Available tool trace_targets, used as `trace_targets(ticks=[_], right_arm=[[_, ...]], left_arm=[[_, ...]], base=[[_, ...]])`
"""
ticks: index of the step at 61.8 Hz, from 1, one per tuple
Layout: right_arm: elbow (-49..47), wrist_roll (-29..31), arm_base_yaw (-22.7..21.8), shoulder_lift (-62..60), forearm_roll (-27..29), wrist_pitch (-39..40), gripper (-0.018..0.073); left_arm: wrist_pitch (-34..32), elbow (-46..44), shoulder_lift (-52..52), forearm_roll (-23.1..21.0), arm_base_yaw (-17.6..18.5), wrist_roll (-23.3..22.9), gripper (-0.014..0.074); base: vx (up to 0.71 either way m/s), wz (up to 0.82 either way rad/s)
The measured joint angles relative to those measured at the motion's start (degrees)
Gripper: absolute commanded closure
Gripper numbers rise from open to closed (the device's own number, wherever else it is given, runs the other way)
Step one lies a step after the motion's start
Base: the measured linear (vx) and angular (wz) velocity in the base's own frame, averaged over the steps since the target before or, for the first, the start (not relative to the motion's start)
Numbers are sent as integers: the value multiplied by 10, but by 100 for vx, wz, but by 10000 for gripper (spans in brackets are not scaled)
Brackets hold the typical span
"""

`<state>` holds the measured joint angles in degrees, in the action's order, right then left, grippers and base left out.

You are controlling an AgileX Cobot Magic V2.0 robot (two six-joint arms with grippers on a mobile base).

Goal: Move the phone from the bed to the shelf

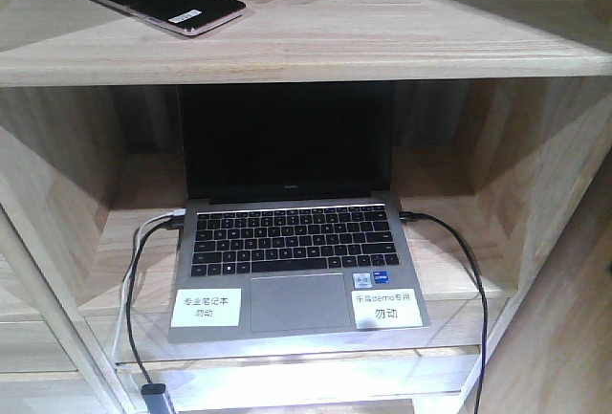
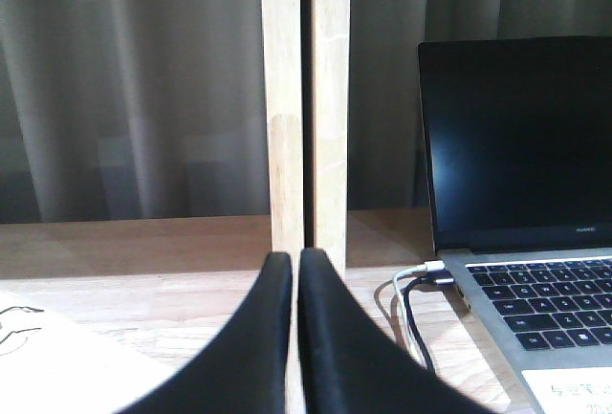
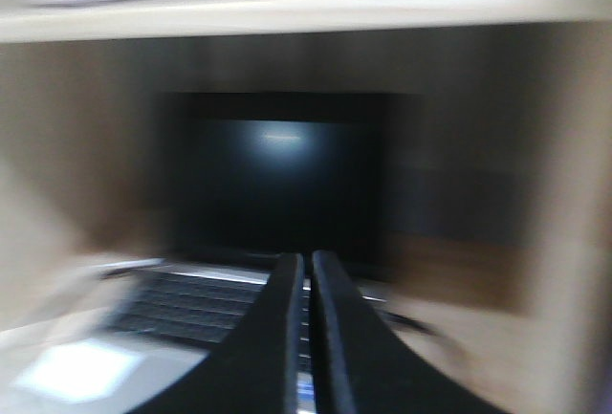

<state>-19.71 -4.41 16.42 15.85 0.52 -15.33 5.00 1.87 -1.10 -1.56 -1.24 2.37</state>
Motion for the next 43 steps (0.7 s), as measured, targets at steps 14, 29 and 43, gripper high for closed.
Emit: trace_targets(ticks=[14,29,43], right_arm=[[57,25,-116,-44,5,-6,564],[126,55,-189,-118,6,-2,564],[205,74,-190,-164,6,62,564]], left_arm=[[0,0,0,0,0,0,595],[0,0,0,0,0,0,595],[0,0,0,0,0,0,595]], base=[[0,0],[0,0],[0,0]])
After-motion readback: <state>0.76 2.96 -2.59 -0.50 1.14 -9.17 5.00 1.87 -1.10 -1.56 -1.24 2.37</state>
